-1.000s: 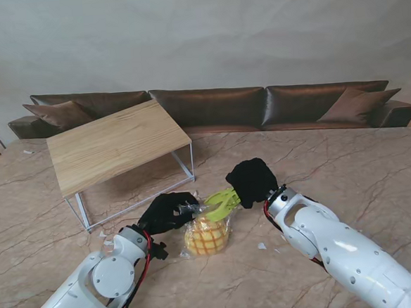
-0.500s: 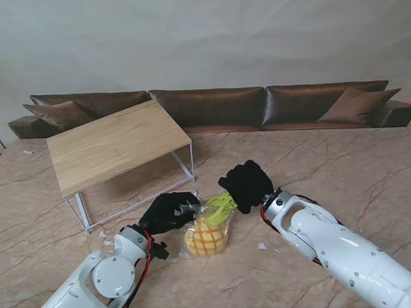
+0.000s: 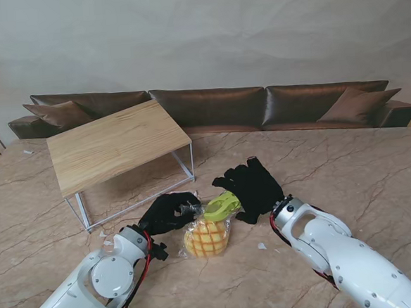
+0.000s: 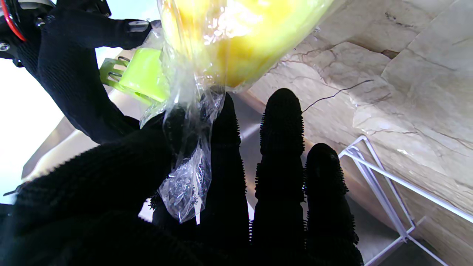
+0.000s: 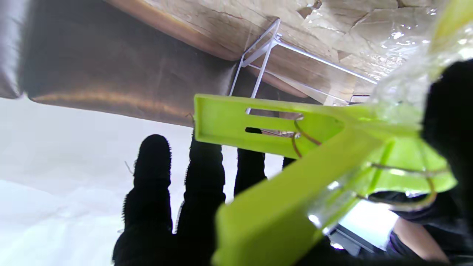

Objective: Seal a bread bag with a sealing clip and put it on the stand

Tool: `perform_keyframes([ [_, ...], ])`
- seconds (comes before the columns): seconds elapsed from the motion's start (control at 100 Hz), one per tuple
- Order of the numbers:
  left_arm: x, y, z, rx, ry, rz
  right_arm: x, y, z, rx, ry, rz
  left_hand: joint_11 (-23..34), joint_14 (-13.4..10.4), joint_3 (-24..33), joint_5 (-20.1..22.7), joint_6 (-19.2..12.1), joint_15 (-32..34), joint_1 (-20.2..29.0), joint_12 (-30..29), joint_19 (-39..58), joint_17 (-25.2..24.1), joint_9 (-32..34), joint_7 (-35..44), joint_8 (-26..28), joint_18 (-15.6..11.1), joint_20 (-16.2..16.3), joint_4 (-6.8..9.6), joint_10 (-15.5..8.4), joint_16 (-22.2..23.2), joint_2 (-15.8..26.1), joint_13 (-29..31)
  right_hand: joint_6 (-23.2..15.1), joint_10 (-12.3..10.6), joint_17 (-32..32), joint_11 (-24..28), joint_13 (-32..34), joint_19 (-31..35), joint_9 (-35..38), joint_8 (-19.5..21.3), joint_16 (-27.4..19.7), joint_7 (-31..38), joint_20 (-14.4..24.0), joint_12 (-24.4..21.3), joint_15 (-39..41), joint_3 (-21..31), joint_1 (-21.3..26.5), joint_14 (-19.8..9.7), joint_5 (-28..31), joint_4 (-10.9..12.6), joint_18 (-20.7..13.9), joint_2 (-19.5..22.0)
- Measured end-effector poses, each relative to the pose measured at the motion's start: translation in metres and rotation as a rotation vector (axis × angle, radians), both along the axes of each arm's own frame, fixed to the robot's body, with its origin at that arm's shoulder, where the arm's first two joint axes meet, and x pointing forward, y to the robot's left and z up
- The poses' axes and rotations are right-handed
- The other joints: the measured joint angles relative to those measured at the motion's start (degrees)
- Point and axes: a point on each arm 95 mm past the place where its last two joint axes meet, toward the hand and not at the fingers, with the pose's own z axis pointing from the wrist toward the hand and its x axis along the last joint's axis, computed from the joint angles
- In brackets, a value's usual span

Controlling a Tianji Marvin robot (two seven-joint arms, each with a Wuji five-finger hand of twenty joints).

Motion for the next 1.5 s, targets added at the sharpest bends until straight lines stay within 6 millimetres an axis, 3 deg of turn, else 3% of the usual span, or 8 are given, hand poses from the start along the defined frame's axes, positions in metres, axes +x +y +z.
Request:
perform_keyframes([
  [0.16,-0.001,0.003,0.004,-0.001,0.001,0.003,-0.016,-0.012,0.01,0.083,0.014,-0.058,2.0,0.0,-3.1,-2.4,0.0,1.4,1.3,0.7,2.0,0.2,-1.3,-0.3,5.1,0.1,1.3,-0.15,0.0,0.7,2.2,0.0,0.6,0.9,-2.0,-6.7,-2.4,-6.6,-1.0,-0.9,-9.6,0.4,-11.7,-3.1,-8.4,-0.6,-1.6,0.0,-1.5,0.0,-4.3,1.5],
  [0.18,-0.001,0.003,0.004,-0.003,0.001,0.004,-0.018,-0.014,0.012,0.095,0.013,-0.066,2.2,0.1,-3.7,-2.6,0.0,1.5,1.9,0.3,2.3,0.3,-1.3,-0.3,5.7,0.1,1.4,-0.93,0.0,0.8,2.8,0.0,0.6,1.0,-2.0,-7.4,-2.4,-7.3,-1.0,-0.9,-10.3,0.4,-13.0,-3.4,-8.6,-0.6,-1.6,0.0,-1.5,0.0,-4.9,1.7],
  [0.39,-0.003,0.006,0.014,-0.018,-0.023,0.016,-0.04,-0.035,0.025,0.168,-0.025,-0.182,4.9,0.2,-5.4,-3.5,0.0,2.9,2.7,-0.8,3.6,0.9,-2.4,-0.3,9.2,0.8,2.3,-0.99,0.0,1.4,3.4,0.0,1.2,1.4,-2.3,-10.7,-3.3,-10.3,-0.9,-1.4,-14.1,0.4,-22.2,-4.7,-9.9,-1.4,-1.7,-0.8,-1.6,0.0,-8.2,3.2],
  [0.66,-0.005,0.013,0.048,-0.055,-0.085,0.059,-0.049,-0.072,0.022,0.229,-0.02,-0.341,5.9,0.2,-5.7,-3.6,0.0,3.6,3.1,-0.7,3.7,1.1,-2.4,-0.8,11.2,0.9,2.8,-1.02,0.0,1.8,3.4,0.0,2.3,2.2,-2.7,-11.4,-4.5,-10.8,-0.9,-2.3,-15.1,-0.2,-25.2,-5.1,-10.0,-2.0,-1.7,-1.4,-1.5,0.0,-9.4,3.2],
  [1.01,0.016,0.032,0.098,-0.05,-0.137,0.17,-0.042,-0.088,0.001,0.255,0.054,-0.404,6.1,0.2,-5.8,-3.6,0.0,4.0,3.1,-0.6,3.7,1.3,-2.4,-0.8,11.7,0.9,2.8,-1.04,0.0,2.1,3.5,0.1,2.6,2.2,-2.9,-12.2,-4.6,-10.9,-0.9,-2.3,-16.3,-0.4,-27.7,-5.7,-10.0,-3.2,-1.5,-2.2,-1.5,0.0,-10.7,3.9],
  [1.32,0.056,0.059,0.155,-0.057,-0.169,0.305,-0.03,-0.088,-0.013,0.255,0.104,-0.391,6.5,0.3,-5.8,-3.6,0.0,4.1,3.1,-0.6,3.7,1.7,-2.4,-0.8,12.1,0.9,2.8,-1.07,0.0,2.1,3.5,0.8,2.6,2.2,-3.0,-13.5,-5.2,-10.9,-0.9,-2.3,-16.4,-0.8,-28.0,-5.8,-10.0,-3.6,-1.4,-2.2,-1.3,0.1,-10.7,5.3],
  [1.5,0.093,0.078,0.172,-0.036,-0.147,0.366,-0.019,-0.09,-0.021,0.267,0.161,-0.389,6.5,0.3,-6.1,-3.6,-0.5,4.1,3.1,-0.6,3.7,1.7,-2.4,-0.8,12.1,0.9,2.8,-1.1,-0.3,2.1,3.4,0.8,2.6,2.3,-3.0,-13.5,-5.2,-10.8,-0.9,-2.3,-16.4,-0.8,-28.6,-5.8,-10.0,-3.6,-1.4,-2.2,-1.3,0.1,-10.1,5.3],
])
